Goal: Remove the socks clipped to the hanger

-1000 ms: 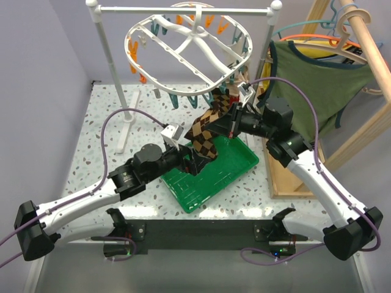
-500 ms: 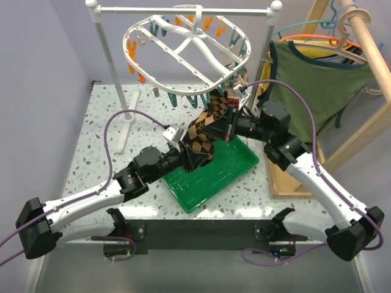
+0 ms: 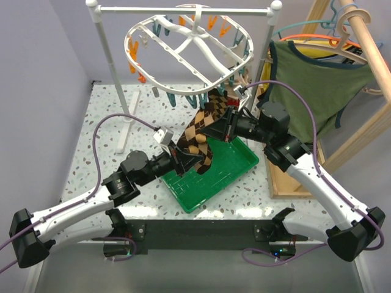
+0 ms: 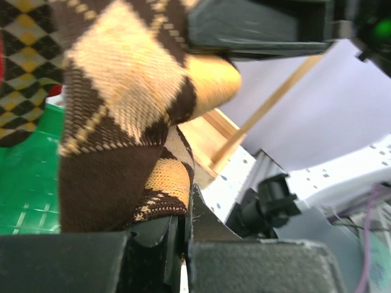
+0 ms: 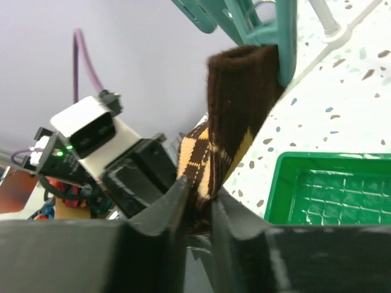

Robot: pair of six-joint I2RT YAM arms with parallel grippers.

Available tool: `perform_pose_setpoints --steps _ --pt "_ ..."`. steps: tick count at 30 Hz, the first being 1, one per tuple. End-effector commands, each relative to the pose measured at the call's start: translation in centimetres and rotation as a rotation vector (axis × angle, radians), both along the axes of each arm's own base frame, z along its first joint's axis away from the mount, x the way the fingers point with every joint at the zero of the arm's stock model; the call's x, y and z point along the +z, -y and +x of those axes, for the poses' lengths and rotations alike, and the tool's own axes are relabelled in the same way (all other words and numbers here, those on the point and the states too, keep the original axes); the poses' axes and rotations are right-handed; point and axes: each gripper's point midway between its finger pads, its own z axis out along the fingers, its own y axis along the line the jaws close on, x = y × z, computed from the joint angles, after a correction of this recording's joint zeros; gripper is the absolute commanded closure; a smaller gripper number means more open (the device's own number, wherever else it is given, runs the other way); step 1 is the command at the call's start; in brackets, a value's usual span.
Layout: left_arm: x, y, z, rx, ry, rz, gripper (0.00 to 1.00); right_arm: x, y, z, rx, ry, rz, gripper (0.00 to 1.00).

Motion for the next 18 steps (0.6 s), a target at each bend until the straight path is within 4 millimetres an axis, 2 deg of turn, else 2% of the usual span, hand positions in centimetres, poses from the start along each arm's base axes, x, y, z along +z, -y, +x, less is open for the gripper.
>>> perform_pose_setpoints --steps 1,4,9,15,18 --pt "0.8 0.0 -2.6 -0.114 -0.029 -0.063 1.0 -0.2 0.5 0.4 -0.035 0.047 -0.058 0.73" --pt "0.2 0.1 -4.1 -0.185 -0.055 -0.064 1.0 -0.4 1.0 1.4 -0.083 0.071 -0.107 0.64" --pt "-0.3 -0.4 -5.1 -0.212 -0.074 -0.074 1.0 0.7 1.3 2.5 -0.12 0.144 -0.144 0.54" --pt "-0.5 0.1 -5.7 -0.26 -0.082 -0.073 1.0 2.9 1.3 4.2 -0.16 0.26 -0.17 0.5" --pt "-0.5 0.3 -5.8 -0.271 -0.084 -0.076 1.0 3.7 1.0 5.1 -0.166 0.292 -0.182 0.46"
